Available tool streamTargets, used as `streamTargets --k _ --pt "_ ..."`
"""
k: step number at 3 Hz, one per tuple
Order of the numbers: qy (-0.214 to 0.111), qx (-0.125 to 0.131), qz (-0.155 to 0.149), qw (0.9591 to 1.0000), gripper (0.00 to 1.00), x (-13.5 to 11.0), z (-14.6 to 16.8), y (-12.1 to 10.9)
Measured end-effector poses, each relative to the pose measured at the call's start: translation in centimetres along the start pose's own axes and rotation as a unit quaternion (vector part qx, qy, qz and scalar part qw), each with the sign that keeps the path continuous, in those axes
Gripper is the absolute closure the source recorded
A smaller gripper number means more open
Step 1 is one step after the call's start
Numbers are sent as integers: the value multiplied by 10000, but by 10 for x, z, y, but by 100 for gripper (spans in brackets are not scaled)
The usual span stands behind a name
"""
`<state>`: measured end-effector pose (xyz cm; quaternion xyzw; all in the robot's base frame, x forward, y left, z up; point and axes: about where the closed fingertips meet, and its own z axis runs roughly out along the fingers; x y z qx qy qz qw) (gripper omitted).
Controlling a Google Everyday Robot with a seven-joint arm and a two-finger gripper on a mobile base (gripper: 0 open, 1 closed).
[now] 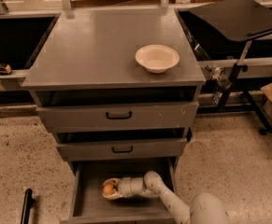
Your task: Place orange into bottom drawer
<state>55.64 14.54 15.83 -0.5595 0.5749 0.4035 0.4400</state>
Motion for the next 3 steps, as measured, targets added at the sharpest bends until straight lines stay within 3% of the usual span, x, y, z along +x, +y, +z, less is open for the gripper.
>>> streamTargets --k 1,2,3 --pt "0 0 0 10000 13 0 0 0" --pt "0 -1 0 10000 0 0 0 0" --pt "0 -1 0 10000 0 0 0 0"
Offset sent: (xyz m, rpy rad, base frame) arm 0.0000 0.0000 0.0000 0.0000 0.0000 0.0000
